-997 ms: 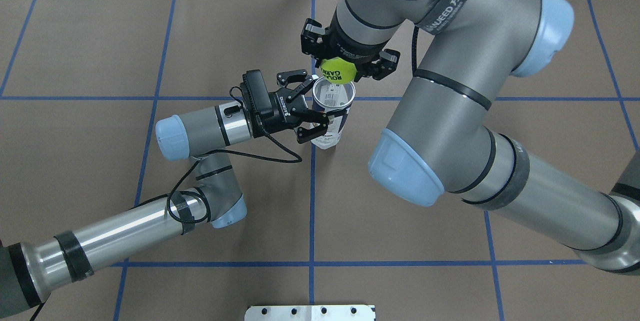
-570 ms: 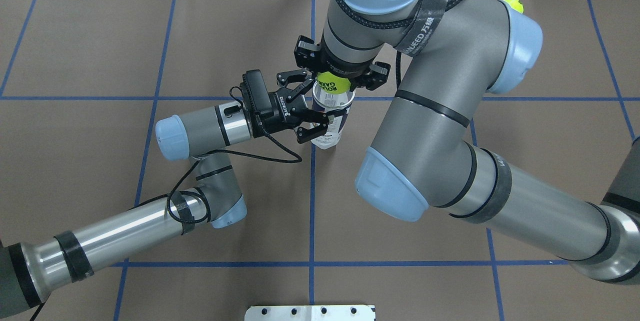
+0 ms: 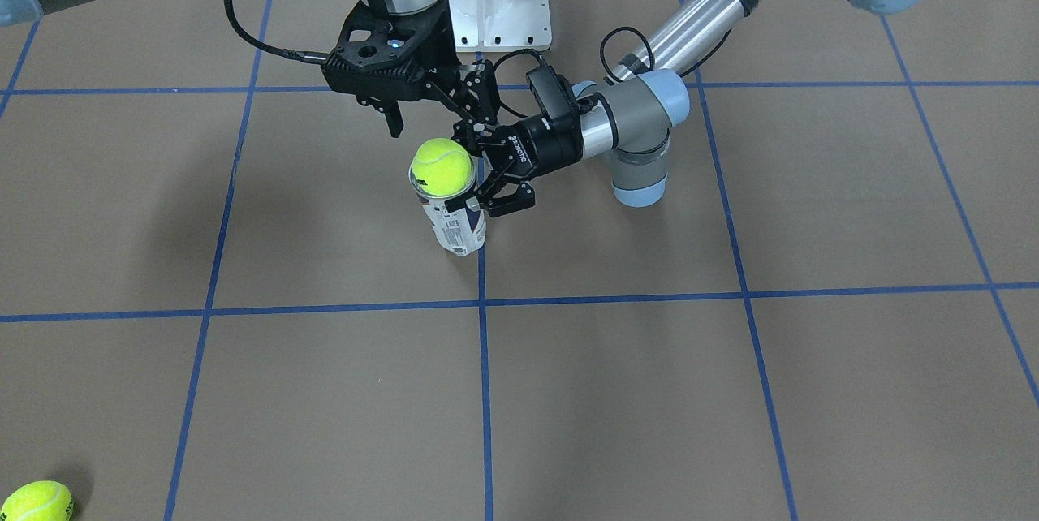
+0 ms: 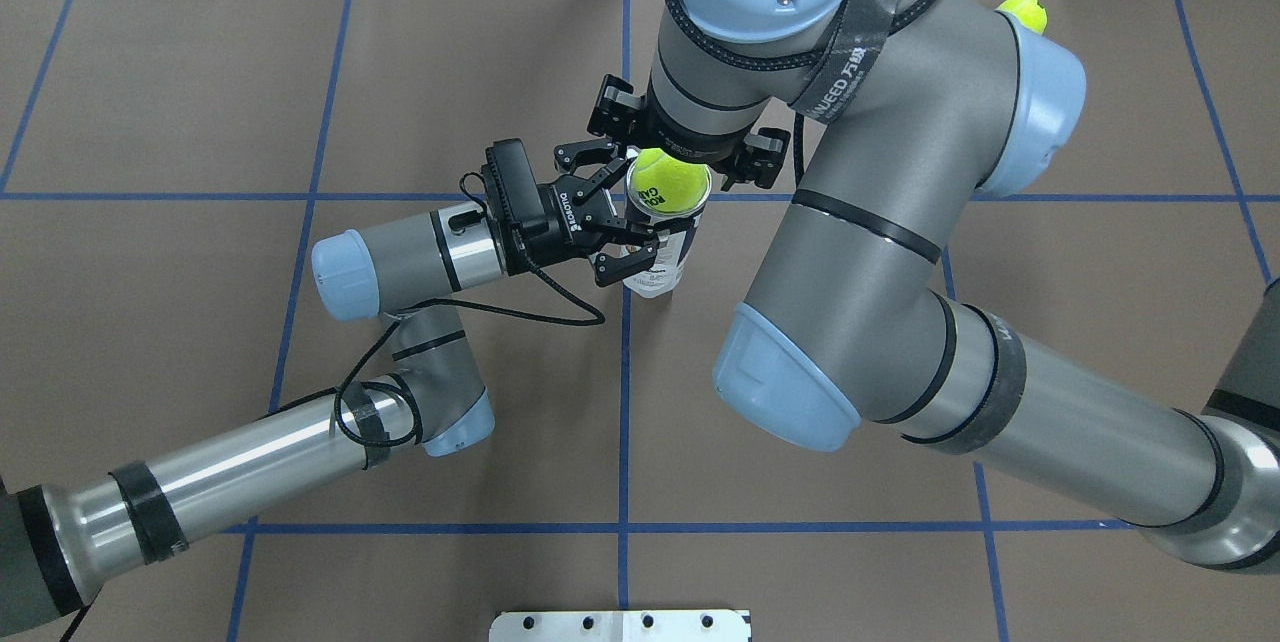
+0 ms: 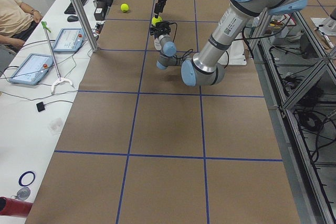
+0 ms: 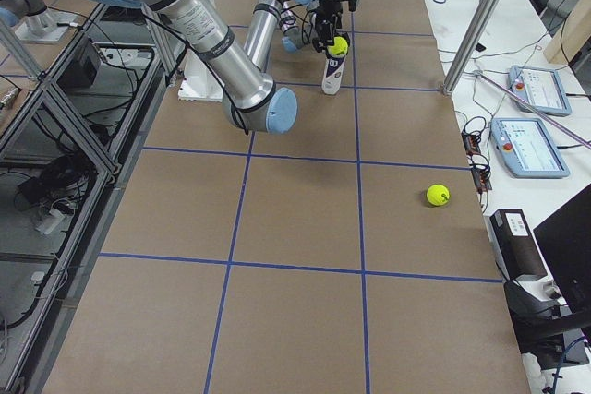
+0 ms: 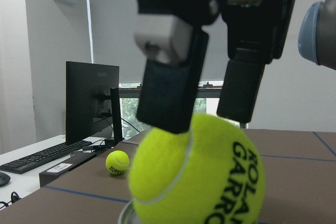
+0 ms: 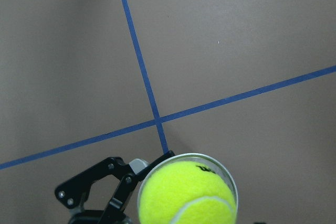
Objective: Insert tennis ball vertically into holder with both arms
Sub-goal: 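Carry the tennis ball with the right gripper above the held cup, then lower the ball into the cup mouth and push it down with the right gripper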
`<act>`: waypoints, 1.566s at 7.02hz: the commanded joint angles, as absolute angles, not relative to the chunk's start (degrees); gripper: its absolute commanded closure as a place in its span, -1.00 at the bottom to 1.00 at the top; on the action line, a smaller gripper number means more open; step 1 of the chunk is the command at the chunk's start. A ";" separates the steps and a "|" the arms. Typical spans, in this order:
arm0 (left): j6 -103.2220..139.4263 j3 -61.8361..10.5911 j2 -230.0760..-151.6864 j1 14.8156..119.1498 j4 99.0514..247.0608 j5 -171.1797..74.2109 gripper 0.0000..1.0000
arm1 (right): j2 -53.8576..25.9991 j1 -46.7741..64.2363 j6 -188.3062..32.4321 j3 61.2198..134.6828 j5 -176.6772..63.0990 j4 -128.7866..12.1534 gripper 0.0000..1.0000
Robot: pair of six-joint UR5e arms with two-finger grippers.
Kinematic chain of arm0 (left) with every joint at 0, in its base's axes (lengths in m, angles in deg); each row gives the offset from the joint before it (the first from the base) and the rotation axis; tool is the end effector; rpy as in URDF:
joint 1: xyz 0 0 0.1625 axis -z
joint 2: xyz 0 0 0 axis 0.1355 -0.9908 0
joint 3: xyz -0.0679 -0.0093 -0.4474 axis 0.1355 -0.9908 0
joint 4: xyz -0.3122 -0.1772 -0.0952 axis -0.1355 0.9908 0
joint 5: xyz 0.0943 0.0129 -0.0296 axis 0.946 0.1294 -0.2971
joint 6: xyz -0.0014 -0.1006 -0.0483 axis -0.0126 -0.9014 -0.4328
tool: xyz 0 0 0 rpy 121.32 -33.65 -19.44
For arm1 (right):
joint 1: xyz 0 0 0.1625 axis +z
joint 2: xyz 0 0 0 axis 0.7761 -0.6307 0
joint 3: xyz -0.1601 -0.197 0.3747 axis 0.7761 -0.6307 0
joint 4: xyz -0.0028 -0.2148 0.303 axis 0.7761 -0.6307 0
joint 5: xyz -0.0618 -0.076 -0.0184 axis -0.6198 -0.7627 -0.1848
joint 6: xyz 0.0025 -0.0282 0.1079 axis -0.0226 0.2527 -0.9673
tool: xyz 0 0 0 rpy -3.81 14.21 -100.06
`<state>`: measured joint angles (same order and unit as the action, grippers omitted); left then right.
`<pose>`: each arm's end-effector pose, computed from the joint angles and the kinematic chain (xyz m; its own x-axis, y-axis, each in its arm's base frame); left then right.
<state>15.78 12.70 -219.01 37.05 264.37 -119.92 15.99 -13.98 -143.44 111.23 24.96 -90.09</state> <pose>0.5505 -0.4546 0.2574 0.2753 0.9402 -0.2007 0.6457 -0.0262 0.7632 -0.4435 -0.4644 0.1340 0.5919 0.2764 0.7571 -0.3509 0.9340 -0.0666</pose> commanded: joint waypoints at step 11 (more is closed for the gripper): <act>15.96 12.44 -218.75 38.02 264.11 -119.76 -0.98 | 15.01 -9.59 -141.86 113.15 25.83 -90.64 -0.98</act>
